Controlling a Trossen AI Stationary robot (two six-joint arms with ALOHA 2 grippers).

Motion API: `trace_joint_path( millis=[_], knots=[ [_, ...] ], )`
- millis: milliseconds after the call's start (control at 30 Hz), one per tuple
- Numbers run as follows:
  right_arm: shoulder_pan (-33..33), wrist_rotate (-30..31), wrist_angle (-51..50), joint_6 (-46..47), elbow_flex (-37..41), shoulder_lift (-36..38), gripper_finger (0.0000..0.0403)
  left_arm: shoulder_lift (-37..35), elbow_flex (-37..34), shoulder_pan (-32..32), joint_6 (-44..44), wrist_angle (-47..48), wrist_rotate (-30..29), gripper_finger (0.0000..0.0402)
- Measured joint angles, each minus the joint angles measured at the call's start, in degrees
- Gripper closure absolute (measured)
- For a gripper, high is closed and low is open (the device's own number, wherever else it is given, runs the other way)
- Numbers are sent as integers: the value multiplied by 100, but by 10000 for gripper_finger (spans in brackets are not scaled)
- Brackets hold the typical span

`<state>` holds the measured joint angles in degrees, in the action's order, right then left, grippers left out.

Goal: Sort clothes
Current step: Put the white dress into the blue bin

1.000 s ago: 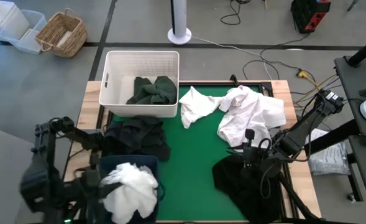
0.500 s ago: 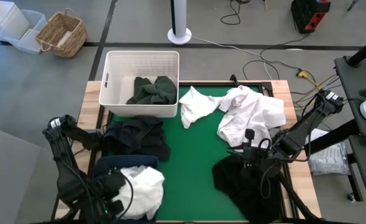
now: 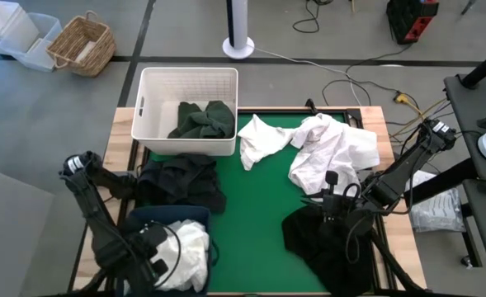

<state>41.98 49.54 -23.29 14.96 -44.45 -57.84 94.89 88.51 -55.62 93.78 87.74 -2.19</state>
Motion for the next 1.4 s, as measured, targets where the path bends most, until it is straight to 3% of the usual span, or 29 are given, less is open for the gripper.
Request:
trace_joint_path(
  millis=[467,667,933,1167,1400],
  knots=[
    [0,0,-1,0,0,0,359,11,-1305,991,-2089,-2303,318,401],
    [0,0,-2,0,0,0,356,11,-1622,1118,-2127,-2470,28,391],
    [0,0,-2,44,0,0,358,11,-1471,1120,-1782,-2216,38,281],
    [0,0,0,44,0,0,355,11,-901,1078,-1680,-1253,-65,177],
    [0,0,0,46,0,0,358,9,-263,1056,-1938,-736,-296,125]
  ],
)
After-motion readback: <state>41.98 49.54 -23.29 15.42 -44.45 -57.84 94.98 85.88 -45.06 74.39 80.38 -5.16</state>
